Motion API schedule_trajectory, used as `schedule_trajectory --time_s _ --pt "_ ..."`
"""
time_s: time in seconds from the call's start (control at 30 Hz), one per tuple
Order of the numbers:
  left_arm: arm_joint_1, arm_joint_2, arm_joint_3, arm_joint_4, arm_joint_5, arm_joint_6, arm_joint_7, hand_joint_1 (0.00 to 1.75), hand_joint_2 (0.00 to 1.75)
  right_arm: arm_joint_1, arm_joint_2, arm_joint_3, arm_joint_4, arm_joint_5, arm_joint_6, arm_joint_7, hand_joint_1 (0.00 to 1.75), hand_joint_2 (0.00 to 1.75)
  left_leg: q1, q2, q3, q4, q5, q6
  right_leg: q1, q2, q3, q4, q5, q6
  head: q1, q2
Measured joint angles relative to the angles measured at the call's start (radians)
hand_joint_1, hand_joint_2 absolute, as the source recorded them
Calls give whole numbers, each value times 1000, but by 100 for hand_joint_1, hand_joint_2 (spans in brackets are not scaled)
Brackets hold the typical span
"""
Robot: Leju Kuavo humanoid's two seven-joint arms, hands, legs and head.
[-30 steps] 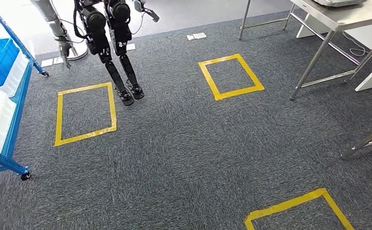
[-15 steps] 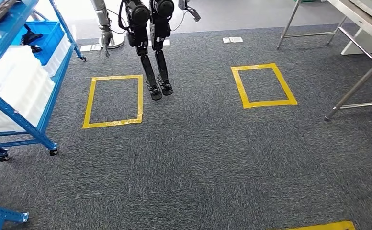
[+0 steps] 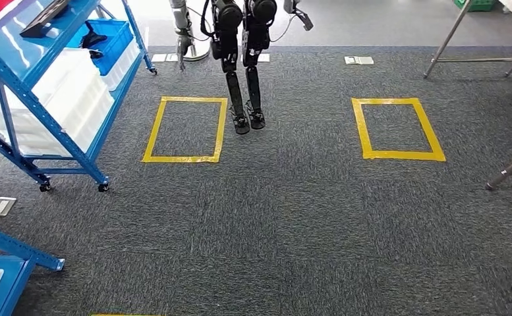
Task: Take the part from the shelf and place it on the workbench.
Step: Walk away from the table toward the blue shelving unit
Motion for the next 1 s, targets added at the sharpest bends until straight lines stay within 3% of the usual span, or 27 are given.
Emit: schedule_trajectory --time_s 0.07,0.1,0.17,0.23,0.3,0.37,0.4,0.43,0.5,0.53,0.6,0.67,0.7,0.77,0.83,0.9,0.93,1.0 --pt "-3 0 0 0 -1 -1 -8 0 0 0 3 -3 0 -1 -6 -6 0 0 -13 38 56 -102 24 13 4 -19 5 0 -3 1 1 0" --pt "-5 0 0 0 -2 0 -11 0 0 -1 4 -4 0 -2 -7 -8 0 0 -19 45 62 -118 24 16 5 -27 8 -1 -4 3 1 0" --pt "-5 -2 1 0 -3 1 -16 0 0 -4 4 -5 0 -2 -9 -8 0 0 -19 23 63 -128 32 21 7 -42 12 -3 -7 9 0 0" --pt "-4 -5 1 0 -4 1 -18 0 0 -5 3 -6 -1 -4 -13 -8 0 0 -11 0 73 -148 44 27 6 -4 5 22 -24 13 1 0" --pt "-7 -8 1 0 -6 0 -21 0 0 -4 2 -8 -1 -8 -17 -10 0 0 -4 -24 78 -159 53 30 0 61 -39 119 -69 12 5 0" --pt "-10 -10 1 0 -7 -2 -22 0 0 -8 2 -11 -1 -10 -20 -11 0 0 -2 -52 76 -159 54 30 -6 82 -100 241 -113 14 7 0" --pt "-9 -10 1 0 -7 -2 -23 0 0 -11 2 -12 -1 -10 -20 -11 0 0 -2 -67 76 -159 55 29 -9 83 -113 267 -115 21 6 0" --pt "-9 -11 1 0 -7 -3 -23 0 0 -13 2 -13 -1 -10 -20 -10 0 0 0 -83 77 -158 55 27 -13 85 -109 255 -101 32 6 0" --pt "-8 -12 1 0 -9 -4 -24 0 0 -11 0 -13 -1 -9 -19 -9 0 0 4 -116 78 -152 54 19 -25 108 -54 128 -37 58 7 0" --pt "-8 -12 1 0 -10 -6 -26 0 0 -9 0 -14 0 -9 -19 -8 0 0 4 -131 76 -147 52 12 -28 127 -28 64 -10 65 8 0" --pt "-9 -12 2 0 -10 -14 -31 0 0 -7 2 -14 1 -9 -19 -8 0 0 3 -152 66 -139 51 -1 -29 150 -7 1 12 60 8 0" --pt "-7 -12 6 0 -6 -27 -32 0 0 -9 3 -16 1 -10 -20 -7 0 0 5 -165 59 -140 55 -10 -24 137 -7 1 16 45 5 0" --pt "-5 -11 8 0 -4 -33 -33 0 0 -10 4 -16 1 -10 -20 -7 0 0 8 -161 56 -137 54 -14 -24 129 -4 0 18 39 3 0" --pt "-4 -11 12 0 -1 -45 -33 0 0 -10 6 -18 1 -10 -20 -6 0 0 9 -112 32 -90 24 -21 -25 107 -3 -3 22 27 -1 0" --pt "-8 -11 14 0 2 -55 -33 0 0 -6 7 -20 1 -9 -21 -5 0 0 9 -52 -28 31 -39 -27 -20 80 -4 -4 20 17 -7 0" --pt "-10 -11 18 0 6 -64 -31 0 0 -3 7 -20 1 -7 -20 -5 0 0 10 -35 -85 146 -81 -29 -14 49 -10 -3 17 11 -8 0" --pt "-9 -11 21 0 7 -67 -31 0 0 -3 7 -21 1 -6 -20 -5 0 0 11 -33 -91 158 -76 -27 -12 35 -11 -3 15 8 -8 0" --pt "-6 -10 25 0 7 -69 -30 0 0 -3 7 -21 1 -6 -20 -5 0 0 8 -19 -38 64 -22 -18 -10 9 -8 -4 11 3 -8 0"
